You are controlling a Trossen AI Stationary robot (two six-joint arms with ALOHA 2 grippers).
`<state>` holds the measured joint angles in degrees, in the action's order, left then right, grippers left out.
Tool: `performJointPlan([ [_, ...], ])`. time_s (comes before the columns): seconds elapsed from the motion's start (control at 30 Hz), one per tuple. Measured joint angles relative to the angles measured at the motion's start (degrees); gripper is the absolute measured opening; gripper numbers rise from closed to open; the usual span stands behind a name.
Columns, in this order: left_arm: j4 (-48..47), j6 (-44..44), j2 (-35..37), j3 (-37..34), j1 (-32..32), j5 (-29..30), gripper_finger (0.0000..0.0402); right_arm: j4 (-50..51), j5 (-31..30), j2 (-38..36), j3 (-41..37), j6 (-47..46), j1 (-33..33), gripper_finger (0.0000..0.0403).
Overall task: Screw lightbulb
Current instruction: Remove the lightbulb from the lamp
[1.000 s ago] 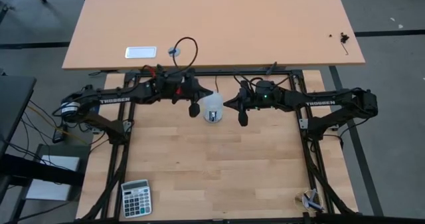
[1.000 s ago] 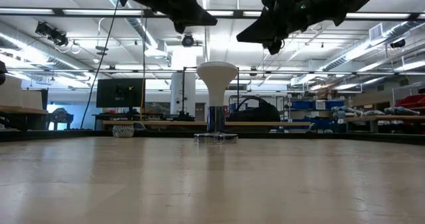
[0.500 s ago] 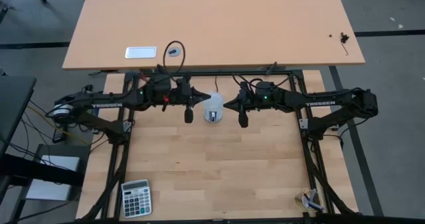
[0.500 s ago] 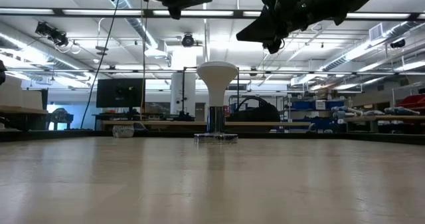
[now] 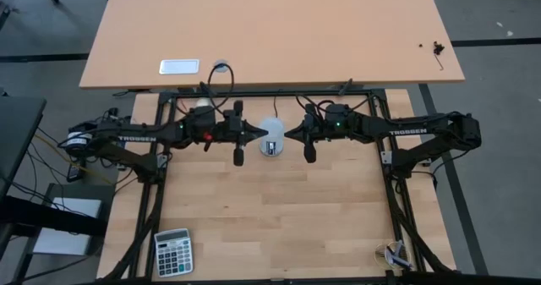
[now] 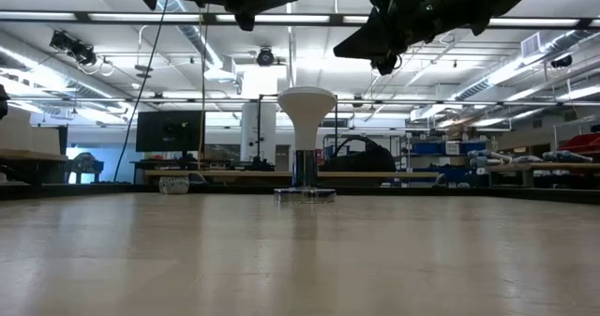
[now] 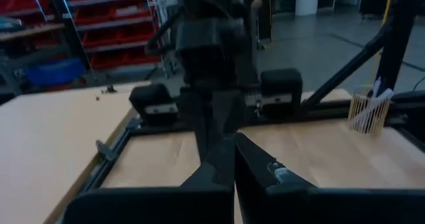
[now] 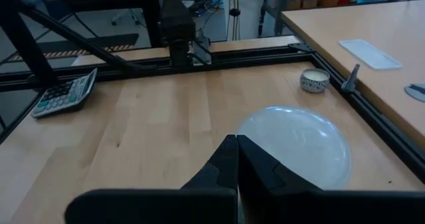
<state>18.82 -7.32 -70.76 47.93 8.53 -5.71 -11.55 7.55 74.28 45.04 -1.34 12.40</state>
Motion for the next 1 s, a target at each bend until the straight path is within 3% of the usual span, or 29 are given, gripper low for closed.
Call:
performJointPlan([
  [0.43,2.65,1.5,0.41,-3.17,-2.08,-3.09,0.0001,0.26,0.02,0.0,0.0,0.13,-1.8,0.0009],
  [0.73,3.79,0.41,5.23,-7.9,-5.49,3.2,0.0,1.73,0.04,0.0,-0.02,0.96,-2.31,0.0009],
  [1.0,3.99,4.84,7.62,-10.39,-5.77,4.5,0.0,1.82,0.04,0.0,-0.02,1.05,-2.56,0.0009],
])
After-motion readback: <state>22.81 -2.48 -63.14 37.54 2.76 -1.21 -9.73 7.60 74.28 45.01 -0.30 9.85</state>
